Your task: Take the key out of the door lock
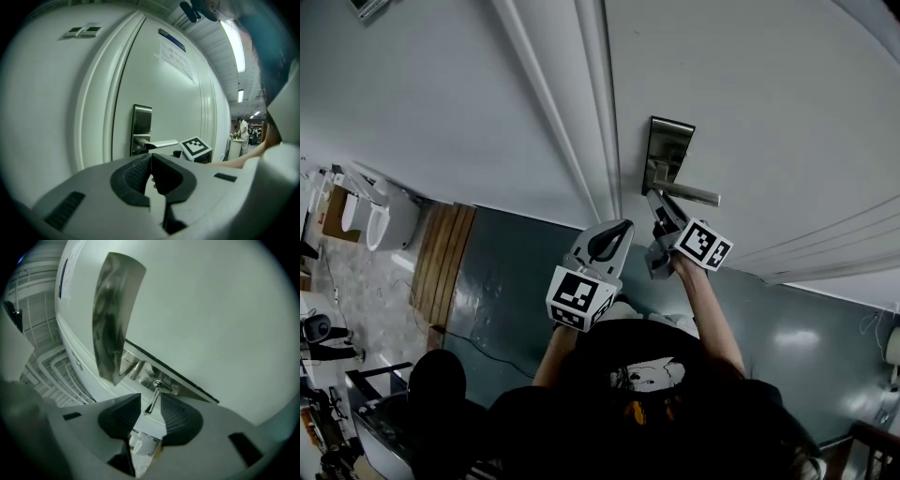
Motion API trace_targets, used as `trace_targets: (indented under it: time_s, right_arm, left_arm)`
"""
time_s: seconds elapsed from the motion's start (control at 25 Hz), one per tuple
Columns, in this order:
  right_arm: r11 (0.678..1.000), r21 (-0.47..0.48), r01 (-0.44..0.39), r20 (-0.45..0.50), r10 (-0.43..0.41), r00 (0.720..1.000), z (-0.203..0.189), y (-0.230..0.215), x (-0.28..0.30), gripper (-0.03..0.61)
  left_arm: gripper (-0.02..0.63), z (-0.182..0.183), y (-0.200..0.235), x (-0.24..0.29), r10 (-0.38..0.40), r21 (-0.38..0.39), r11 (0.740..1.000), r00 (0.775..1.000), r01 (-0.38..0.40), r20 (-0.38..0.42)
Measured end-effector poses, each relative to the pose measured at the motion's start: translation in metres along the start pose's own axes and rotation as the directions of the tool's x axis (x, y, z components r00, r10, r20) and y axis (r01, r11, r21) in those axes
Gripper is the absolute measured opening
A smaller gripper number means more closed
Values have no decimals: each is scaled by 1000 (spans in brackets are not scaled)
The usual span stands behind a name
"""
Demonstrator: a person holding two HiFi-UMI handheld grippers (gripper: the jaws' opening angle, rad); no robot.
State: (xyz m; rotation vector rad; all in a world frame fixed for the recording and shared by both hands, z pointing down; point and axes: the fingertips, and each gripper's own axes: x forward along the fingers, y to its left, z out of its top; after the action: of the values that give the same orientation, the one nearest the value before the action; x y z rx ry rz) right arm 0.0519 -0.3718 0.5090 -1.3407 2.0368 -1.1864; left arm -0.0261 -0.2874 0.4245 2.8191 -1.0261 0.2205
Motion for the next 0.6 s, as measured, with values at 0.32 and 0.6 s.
trace_targets:
  time_s: [0.32,0.6]
  right_arm:
    - [989,145,-8,62,-1,998,3,-4,5,64]
    - [941,337,-34,124,-9,992,2,-6,1,34]
  left_arm:
    - [9,2,10,-1,-17,2,1000,1000,17,4]
    - [9,1,13,-4,-29,-2,1000,1000,29,7]
